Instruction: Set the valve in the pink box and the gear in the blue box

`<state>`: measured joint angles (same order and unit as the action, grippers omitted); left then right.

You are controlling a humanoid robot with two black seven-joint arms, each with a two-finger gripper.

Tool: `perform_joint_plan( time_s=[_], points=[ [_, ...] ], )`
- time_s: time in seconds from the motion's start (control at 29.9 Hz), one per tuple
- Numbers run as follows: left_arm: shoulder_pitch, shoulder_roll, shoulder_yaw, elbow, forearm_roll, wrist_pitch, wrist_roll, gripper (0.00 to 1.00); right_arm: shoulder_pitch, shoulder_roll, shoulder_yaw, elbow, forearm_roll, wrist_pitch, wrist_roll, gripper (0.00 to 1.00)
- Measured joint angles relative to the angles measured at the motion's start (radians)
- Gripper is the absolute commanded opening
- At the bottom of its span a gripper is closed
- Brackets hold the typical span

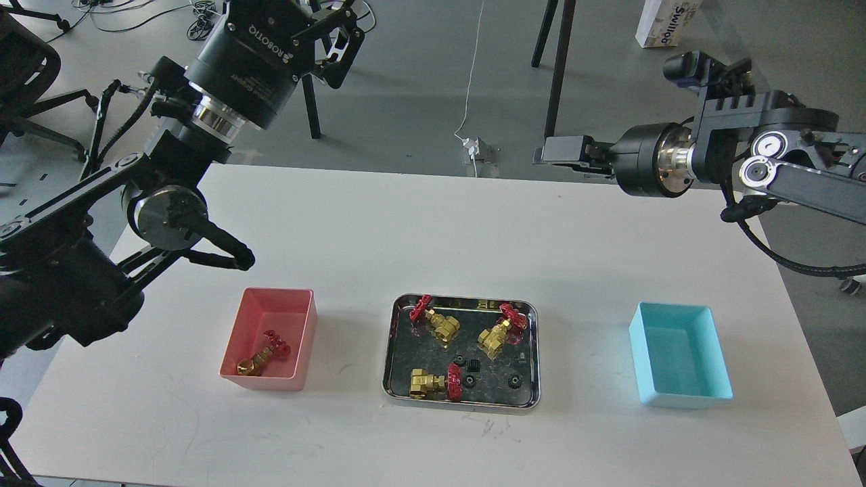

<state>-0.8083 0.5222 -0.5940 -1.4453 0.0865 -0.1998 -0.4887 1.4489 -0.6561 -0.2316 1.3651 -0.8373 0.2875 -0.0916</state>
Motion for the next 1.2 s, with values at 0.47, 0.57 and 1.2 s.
perform_joint_plan(
  time_s=[0.47, 0.57, 1.2],
  points=[
    [0.171, -0.154, -0.073, -0.005, 0.001, 0.018, 0.0, 0.74, 0.018, 0.291, -0.274, 0.073, -0.155, 0.027, -0.036, 0.58],
    [0.173, -0.155, -0.073, -0.004, 0.001, 0.018, 0.0, 0.75, 0.024, 0.346, -0.319, 0.063, -0.157, 0.034, -0.047, 0.58],
    [0.187, -0.185, -0.064, 0.005, 0.009, 0.019, 0.0, 0.76, -0.014, 0.446, -0.422, -0.049, -0.25, 0.086, -0.01, 0.56]
  ],
)
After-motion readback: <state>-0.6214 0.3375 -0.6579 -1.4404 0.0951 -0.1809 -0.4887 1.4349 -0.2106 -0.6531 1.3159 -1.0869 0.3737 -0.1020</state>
